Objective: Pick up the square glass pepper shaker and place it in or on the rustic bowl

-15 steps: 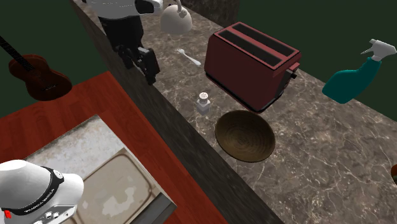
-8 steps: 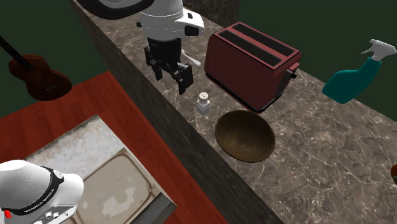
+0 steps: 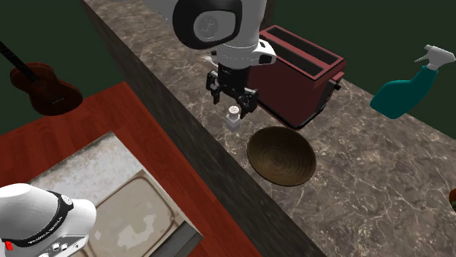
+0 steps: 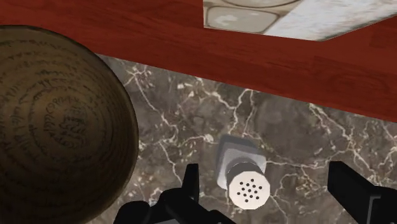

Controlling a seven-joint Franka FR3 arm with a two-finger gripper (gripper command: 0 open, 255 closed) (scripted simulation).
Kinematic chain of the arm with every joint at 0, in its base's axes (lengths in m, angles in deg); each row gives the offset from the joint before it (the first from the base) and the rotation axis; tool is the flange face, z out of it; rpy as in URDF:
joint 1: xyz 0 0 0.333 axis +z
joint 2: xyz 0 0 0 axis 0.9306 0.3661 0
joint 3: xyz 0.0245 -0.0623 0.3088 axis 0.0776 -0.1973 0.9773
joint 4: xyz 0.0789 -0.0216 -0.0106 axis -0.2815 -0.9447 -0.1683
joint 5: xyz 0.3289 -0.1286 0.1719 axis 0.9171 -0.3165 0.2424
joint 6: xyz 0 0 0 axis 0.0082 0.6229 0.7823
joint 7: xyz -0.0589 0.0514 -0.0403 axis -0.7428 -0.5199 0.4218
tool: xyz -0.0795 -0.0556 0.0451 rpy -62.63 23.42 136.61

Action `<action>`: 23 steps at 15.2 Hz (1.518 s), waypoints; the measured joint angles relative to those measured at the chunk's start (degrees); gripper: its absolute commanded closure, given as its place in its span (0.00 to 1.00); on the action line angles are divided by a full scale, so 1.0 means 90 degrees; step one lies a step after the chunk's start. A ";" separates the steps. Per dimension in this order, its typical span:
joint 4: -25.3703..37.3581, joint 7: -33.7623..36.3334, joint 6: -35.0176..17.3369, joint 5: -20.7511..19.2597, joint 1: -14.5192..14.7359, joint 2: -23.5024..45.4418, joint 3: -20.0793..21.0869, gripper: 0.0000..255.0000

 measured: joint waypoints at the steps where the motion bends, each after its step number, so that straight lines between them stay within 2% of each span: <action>1: 0.0014 -0.0031 -0.0047 0.0011 -0.0008 0.0082 0.0001 0.00; 8: -0.0227 -0.0139 -0.0553 0.0086 -0.0048 0.0368 0.0003 0.00; 14: -0.0278 -0.0148 -0.0632 0.0094 -0.0051 0.0394 0.0004 0.00; 15: -0.0278 -0.0148 -0.0632 0.0094 -0.0051 0.0394 0.0004 1.00; 23: -0.0277 -0.0147 -0.0633 0.0094 -0.0051 0.0393 0.0004 1.00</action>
